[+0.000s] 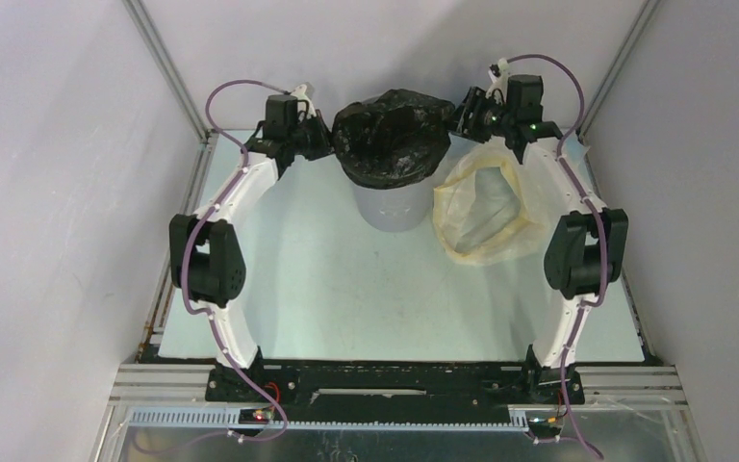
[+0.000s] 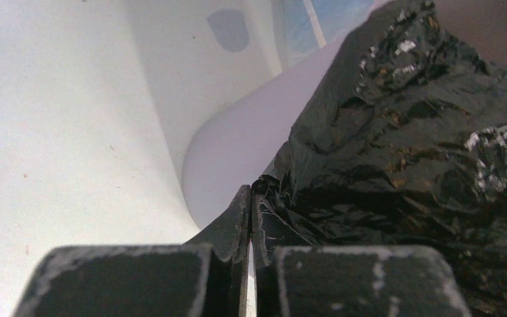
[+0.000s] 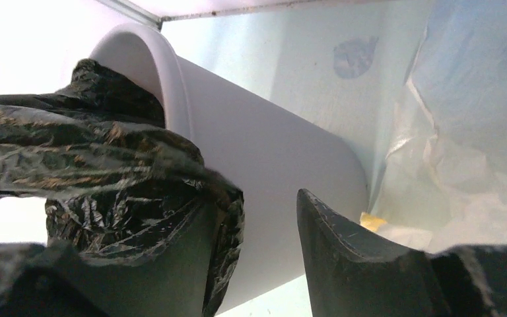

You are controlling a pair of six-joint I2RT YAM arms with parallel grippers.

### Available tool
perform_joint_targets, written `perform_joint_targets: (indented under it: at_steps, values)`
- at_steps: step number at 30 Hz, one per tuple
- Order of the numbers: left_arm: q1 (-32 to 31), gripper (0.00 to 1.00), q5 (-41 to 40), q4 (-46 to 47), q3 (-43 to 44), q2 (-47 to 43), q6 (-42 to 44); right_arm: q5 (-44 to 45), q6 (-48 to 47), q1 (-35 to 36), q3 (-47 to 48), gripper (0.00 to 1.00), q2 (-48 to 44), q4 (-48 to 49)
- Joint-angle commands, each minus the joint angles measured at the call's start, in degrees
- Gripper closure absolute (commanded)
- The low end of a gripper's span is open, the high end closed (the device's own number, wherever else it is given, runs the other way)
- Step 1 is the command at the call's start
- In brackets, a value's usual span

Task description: Put the trash bags into the trash bin

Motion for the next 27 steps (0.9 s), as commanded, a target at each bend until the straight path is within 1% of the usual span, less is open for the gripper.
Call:
perform_joint_targets:
  at_steps: [1, 6, 8, 10, 14, 17, 20, 23, 25, 27]
  values:
    - [-0.33, 0.96, 11.13, 4.02, 0.64, -1.94, -2.53, -4.01, 0.06, 2.76, -6.16, 0.48, -7.60, 2.12]
    - [-0.29, 0.96, 14.01, 3.95, -1.95, -5.21, -2.77, -3.13, 2.45, 3.86, -17.64, 0.51, -14.78, 6.42]
    - [-0.25, 0.96, 15.50, 3.95, -2.59, -6.32, -3.41, -2.31, 2.91, 4.81, -21.56, 0.52, -17.27, 6.32]
    - [-0.25, 0.96, 17.13, 3.98, -3.12, -7.10, -4.19, -1.35, 3.08, 5.86, -24.37, 0.52, -19.70, 7.05]
    - [-0.34, 0.96, 18.85, 3.20, -4.49, -9.65, -5.27, -0.21, 3.71, 7.58, -27.03, 0.53, -22.92, 6.06]
    - [-0.39, 0.96, 17.55, 2.58, -7.29, -13.03, -6.39, -0.14, 3.65, 10.01, -28.80, 0.55, -25.30, 5.10]
    - [-0.53, 0.96, 14.86, 2.45, -11.36, -16.97, -8.00, 2.34, 3.28, 12.06, -32.06, 0.55, -29.23, 4.61]
    - [-0.65, 0.95, 12.24, 2.37, -15.35, -20.36, -8.41, 5.49, 2.07, 12.57, -34.18, 0.54, -32.86, 2.81]
    - [-0.65, 0.95, 9.88, 2.21, -17.06, -21.35, -8.09, 7.43, 0.93, 12.60, -34.57, 0.54, -34.48, 1.41]
    - [-0.61, 0.95, 9.69, 1.79, -17.23, -20.81, -7.93, 7.60, 0.36, 12.65, -34.58, 0.54, -35.44, 0.31]
